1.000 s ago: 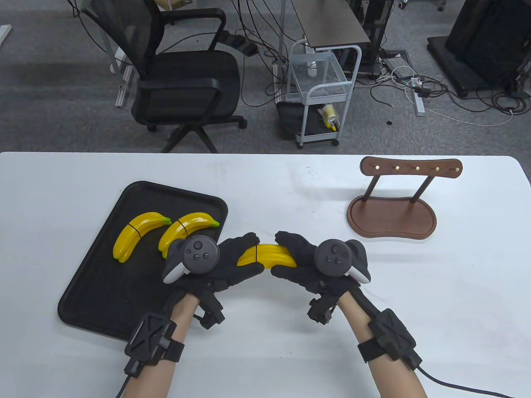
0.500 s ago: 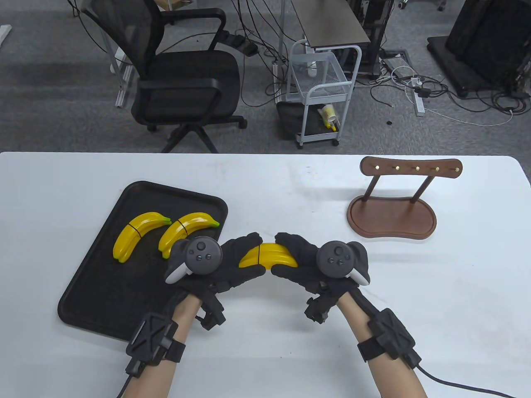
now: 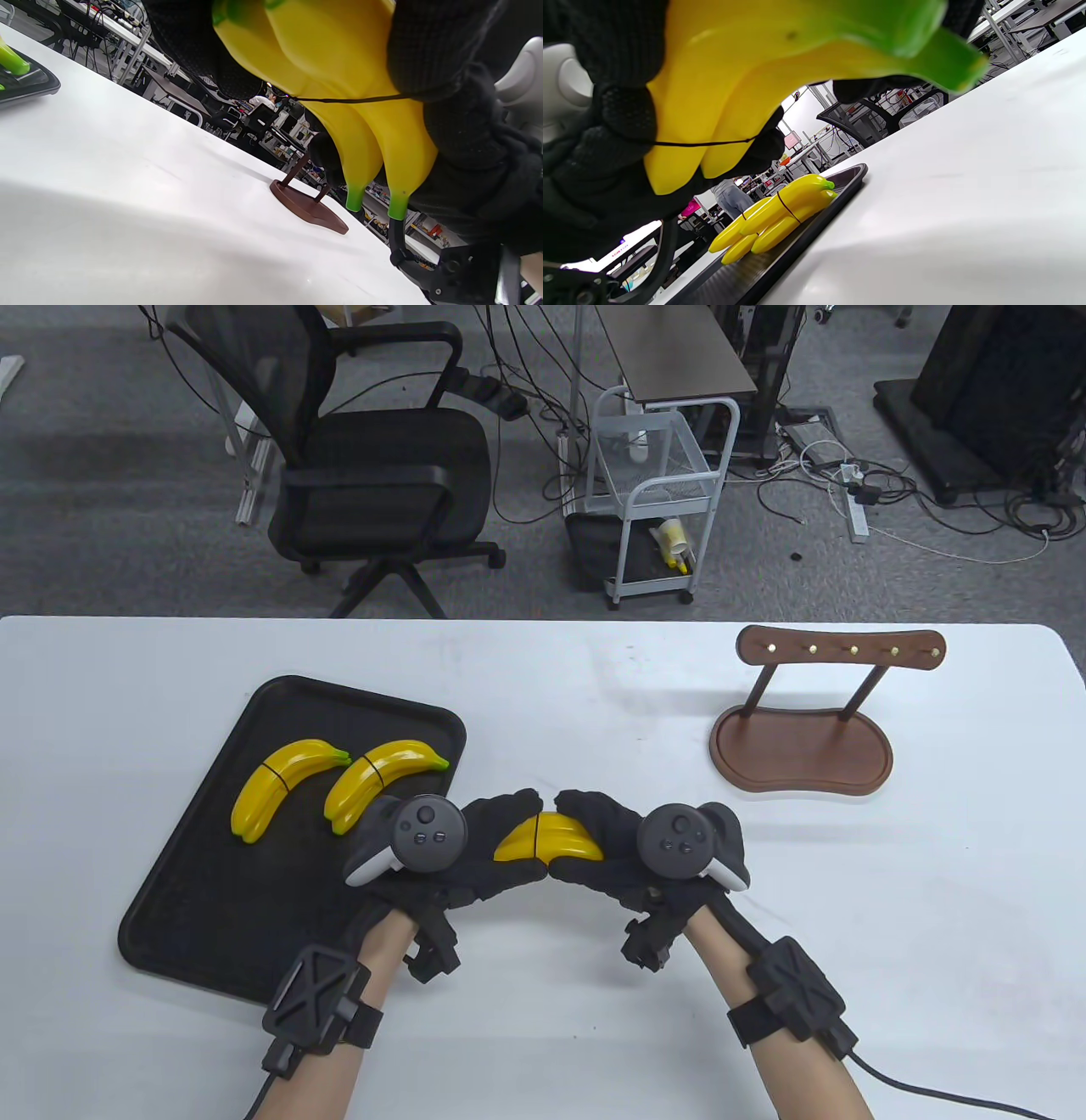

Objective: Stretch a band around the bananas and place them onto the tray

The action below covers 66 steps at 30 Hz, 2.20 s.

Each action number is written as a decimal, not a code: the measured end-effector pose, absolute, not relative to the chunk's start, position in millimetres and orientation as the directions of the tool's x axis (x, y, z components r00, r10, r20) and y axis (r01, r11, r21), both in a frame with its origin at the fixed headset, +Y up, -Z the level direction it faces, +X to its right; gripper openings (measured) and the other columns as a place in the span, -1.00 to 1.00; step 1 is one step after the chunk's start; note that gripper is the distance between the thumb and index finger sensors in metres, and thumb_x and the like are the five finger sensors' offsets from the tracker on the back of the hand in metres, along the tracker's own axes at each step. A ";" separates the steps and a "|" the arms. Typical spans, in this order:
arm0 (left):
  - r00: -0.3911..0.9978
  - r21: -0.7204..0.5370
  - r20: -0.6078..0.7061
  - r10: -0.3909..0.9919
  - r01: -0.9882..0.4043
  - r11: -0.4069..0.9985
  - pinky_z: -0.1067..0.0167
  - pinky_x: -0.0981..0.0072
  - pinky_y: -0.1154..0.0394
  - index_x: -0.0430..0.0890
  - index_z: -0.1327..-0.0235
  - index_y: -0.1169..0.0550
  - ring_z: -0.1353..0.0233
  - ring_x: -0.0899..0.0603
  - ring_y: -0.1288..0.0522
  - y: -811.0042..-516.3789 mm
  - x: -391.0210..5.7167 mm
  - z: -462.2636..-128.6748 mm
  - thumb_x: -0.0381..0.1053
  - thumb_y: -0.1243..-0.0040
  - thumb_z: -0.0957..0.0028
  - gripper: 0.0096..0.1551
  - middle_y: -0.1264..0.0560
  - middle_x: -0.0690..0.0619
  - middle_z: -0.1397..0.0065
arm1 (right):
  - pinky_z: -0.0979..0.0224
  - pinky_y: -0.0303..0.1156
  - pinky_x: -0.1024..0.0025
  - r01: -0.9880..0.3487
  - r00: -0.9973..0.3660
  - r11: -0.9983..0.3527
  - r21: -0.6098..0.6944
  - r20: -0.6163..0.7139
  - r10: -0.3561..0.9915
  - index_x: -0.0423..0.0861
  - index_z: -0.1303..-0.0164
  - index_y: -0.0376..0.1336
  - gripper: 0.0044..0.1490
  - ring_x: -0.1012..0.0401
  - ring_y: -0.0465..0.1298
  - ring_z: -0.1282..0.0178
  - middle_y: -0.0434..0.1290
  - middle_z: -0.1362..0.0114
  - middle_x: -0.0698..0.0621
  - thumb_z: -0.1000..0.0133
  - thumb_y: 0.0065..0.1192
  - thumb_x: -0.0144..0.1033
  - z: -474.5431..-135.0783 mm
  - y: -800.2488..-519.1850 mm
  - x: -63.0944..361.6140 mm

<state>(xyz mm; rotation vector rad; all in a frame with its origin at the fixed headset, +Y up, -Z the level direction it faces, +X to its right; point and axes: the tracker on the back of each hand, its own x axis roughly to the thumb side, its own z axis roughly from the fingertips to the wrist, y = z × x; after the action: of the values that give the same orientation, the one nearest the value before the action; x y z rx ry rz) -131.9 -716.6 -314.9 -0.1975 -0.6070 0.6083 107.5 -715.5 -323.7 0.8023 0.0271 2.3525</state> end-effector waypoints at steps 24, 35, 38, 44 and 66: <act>0.683 -0.297 0.458 0.570 -0.486 0.822 -0.61 -0.11 -0.26 0.03 -0.71 -0.15 -0.62 -0.24 -0.39 -716.5 -133.3 -316.3 0.38 -0.21 -0.15 -0.04 -0.26 0.00 -0.76 | -0.42 0.33 -0.23 -0.471 -0.675 -0.874 0.118 0.590 0.444 -0.25 -0.71 -0.04 0.24 -0.28 0.28 -0.57 0.14 -0.71 -0.28 -0.06 0.08 0.39 -314.7 -704.9 98.6; 0.720 -0.234 0.467 0.514 -0.460 0.856 -0.61 -0.12 -0.27 0.01 -0.71 -0.16 -0.60 -0.24 -0.40 -713.0 -127.2 -312.9 0.38 -0.21 -0.15 -0.03 -0.28 -0.02 -0.75 | -0.40 0.32 -0.30 -0.433 -0.718 -0.901 0.035 0.591 0.368 -0.29 -0.71 -0.04 0.37 -0.33 0.27 -0.56 0.14 -0.70 -0.32 0.02 0.03 0.51 -308.9 -702.4 91.7; 0.723 -0.227 0.469 0.508 -0.458 0.860 -0.60 -0.12 -0.27 0.00 -0.70 -0.16 -0.59 -0.24 -0.41 -712.5 -126.1 -312.6 0.38 -0.22 -0.15 -0.03 -0.28 -0.03 -0.75 | -0.39 0.33 -0.30 -0.422 -0.730 -0.907 0.010 0.590 0.346 -0.30 -0.70 -0.03 0.38 -0.32 0.28 -0.55 0.16 -0.70 -0.33 0.03 0.02 0.53 -307.7 -701.2 90.3; 0.719 -0.223 0.472 0.510 -0.462 0.858 -0.59 -0.13 -0.28 -0.01 -0.70 -0.17 -0.58 -0.25 -0.42 -712.0 -126.2 -312.8 0.37 -0.24 -0.13 -0.02 -0.30 -0.05 -0.74 | -0.39 0.33 -0.30 -0.447 -0.716 -0.894 0.006 0.596 0.362 -0.30 -0.69 0.00 0.32 -0.31 0.32 -0.52 0.18 -0.68 -0.32 -0.03 0.08 0.49 -307.3 -701.2 91.0; 0.687 -0.264 0.451 0.570 -0.508 0.820 -0.57 -0.13 -0.32 -0.03 -0.67 -0.23 -0.55 -0.24 -0.46 -716.6 -135.2 -317.9 0.39 -0.30 -0.06 0.01 -0.34 -0.04 -0.71 | -0.45 0.35 -0.13 -0.503 -0.650 -0.858 0.098 0.612 0.451 -0.15 -0.69 -0.02 0.11 -0.17 0.32 -0.57 0.16 -0.71 -0.18 -0.07 0.25 0.21 -316.9 -710.0 102.6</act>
<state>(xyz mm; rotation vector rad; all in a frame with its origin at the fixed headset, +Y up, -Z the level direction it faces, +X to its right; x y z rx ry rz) -135.2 -716.6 -317.9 -0.1214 -0.5452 0.6052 102.6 -710.0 -316.9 0.8802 -0.1092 2.4542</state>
